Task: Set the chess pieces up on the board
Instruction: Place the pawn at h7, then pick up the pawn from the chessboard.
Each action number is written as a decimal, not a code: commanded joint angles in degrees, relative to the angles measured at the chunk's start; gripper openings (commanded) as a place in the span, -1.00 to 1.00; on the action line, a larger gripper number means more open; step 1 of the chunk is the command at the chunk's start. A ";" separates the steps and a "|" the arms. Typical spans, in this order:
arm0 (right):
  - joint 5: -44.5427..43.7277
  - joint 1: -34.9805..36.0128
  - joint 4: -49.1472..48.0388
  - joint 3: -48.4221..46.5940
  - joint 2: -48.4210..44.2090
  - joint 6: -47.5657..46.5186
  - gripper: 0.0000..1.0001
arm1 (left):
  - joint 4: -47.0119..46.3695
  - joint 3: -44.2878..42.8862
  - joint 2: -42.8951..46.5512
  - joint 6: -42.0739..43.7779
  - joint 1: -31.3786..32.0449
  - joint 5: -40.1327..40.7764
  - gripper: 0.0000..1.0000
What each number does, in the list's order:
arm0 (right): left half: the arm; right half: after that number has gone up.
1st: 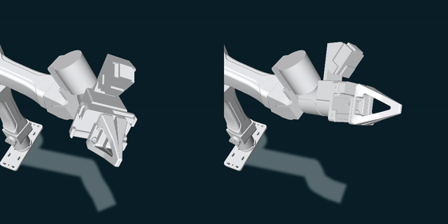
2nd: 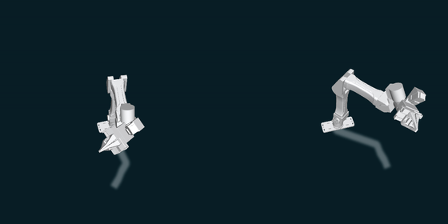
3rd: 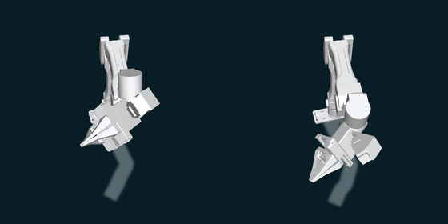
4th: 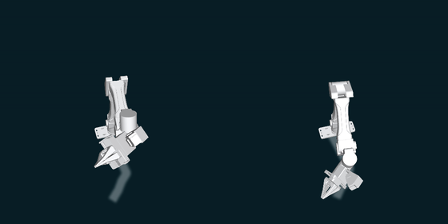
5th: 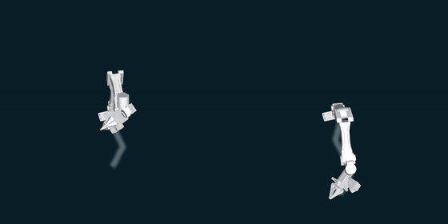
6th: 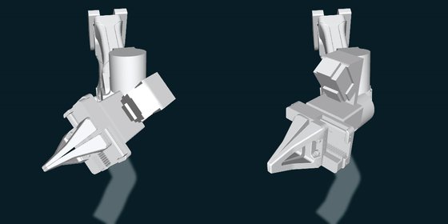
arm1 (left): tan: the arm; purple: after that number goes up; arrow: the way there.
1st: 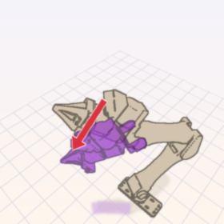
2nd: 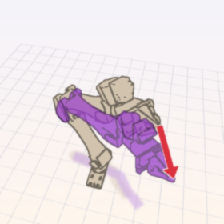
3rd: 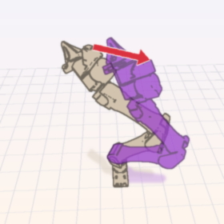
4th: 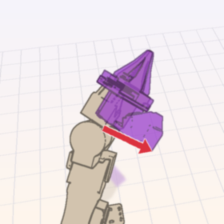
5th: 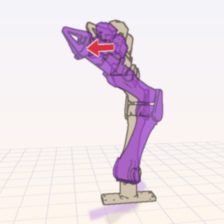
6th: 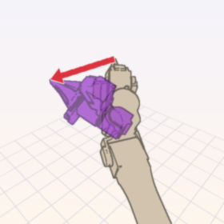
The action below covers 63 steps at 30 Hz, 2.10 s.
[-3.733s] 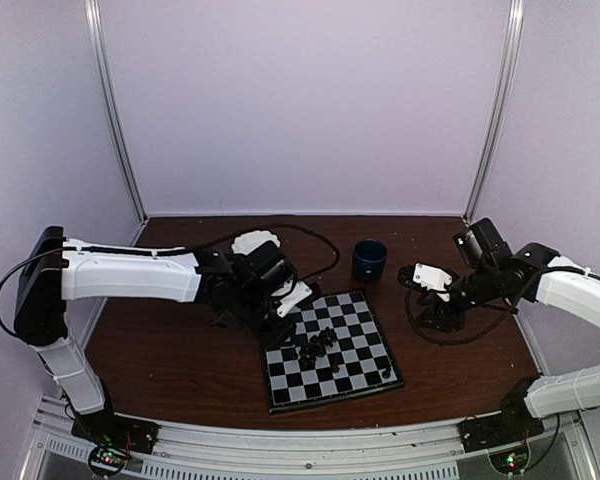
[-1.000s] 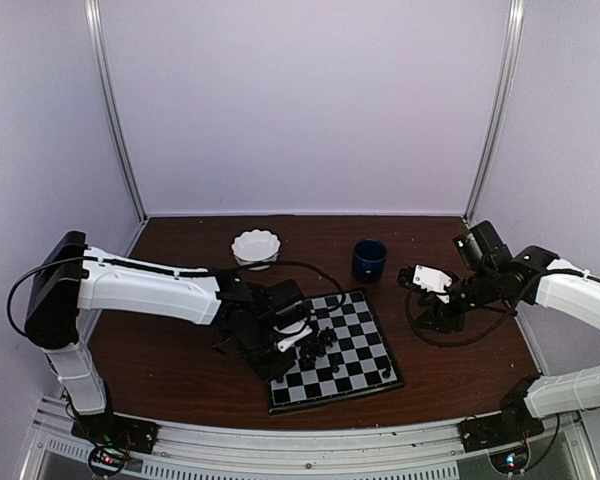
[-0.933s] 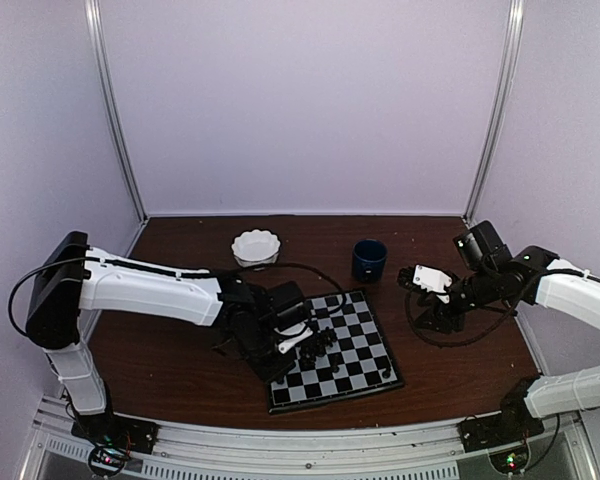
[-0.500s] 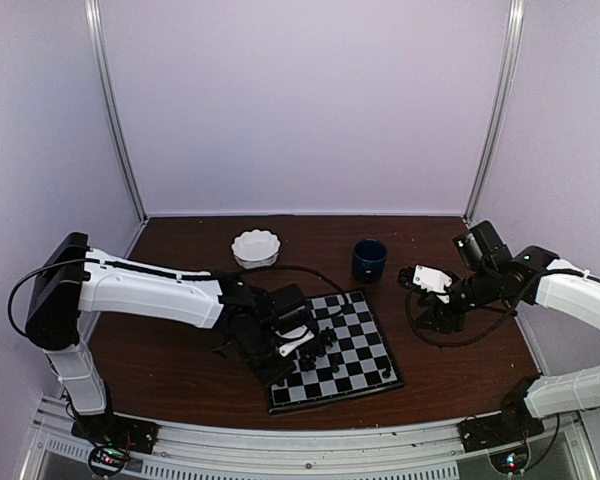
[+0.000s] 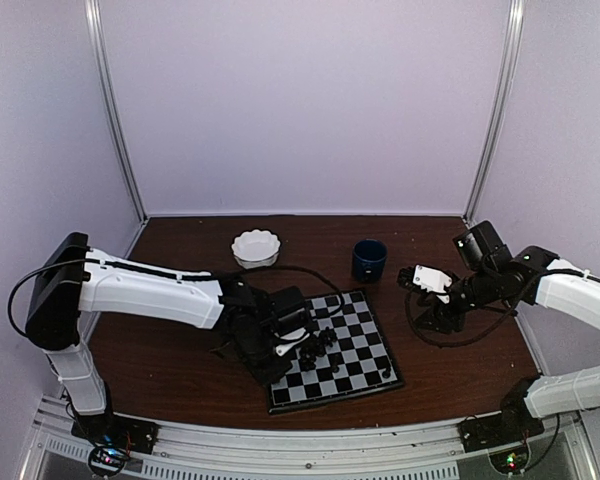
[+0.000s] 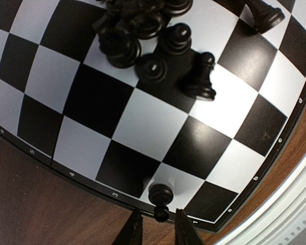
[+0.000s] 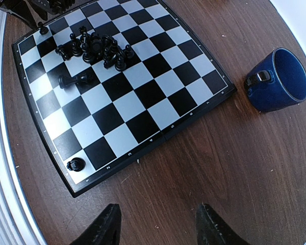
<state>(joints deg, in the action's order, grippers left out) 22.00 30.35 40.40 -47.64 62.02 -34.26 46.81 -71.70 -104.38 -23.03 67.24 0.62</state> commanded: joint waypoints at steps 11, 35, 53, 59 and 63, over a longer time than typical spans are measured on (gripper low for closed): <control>-0.17 -0.38 -0.87 0.62 -0.25 -0.09 0.05 | 0.90 -7.66 2.44 2.31 0.41 5.12 -0.39; -0.23 -0.38 -0.73 0.79 -0.30 -0.28 0.05 | -1.54 -17.10 -10.01 -3.52 -1.89 2.44 -0.64; -0.31 -0.38 -0.65 0.79 -0.31 -0.37 0.05 | -0.49 -17.69 -12.59 -3.25 -2.40 2.02 -0.72; -0.34 -0.38 -0.64 0.79 -0.54 -0.37 0.05 | 0.25 -17.70 -12.44 -3.17 -2.38 2.58 -0.81; -0.27 -0.38 -0.64 0.79 -0.50 -0.28 0.05 | 1.37 -17.77 -11.05 -3.01 -2.39 3.32 -0.89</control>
<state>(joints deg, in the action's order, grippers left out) 22.00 30.35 40.42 -47.62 62.02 -34.33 46.54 -88.05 -116.09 -26.06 65.23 3.25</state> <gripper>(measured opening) 0.526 0.072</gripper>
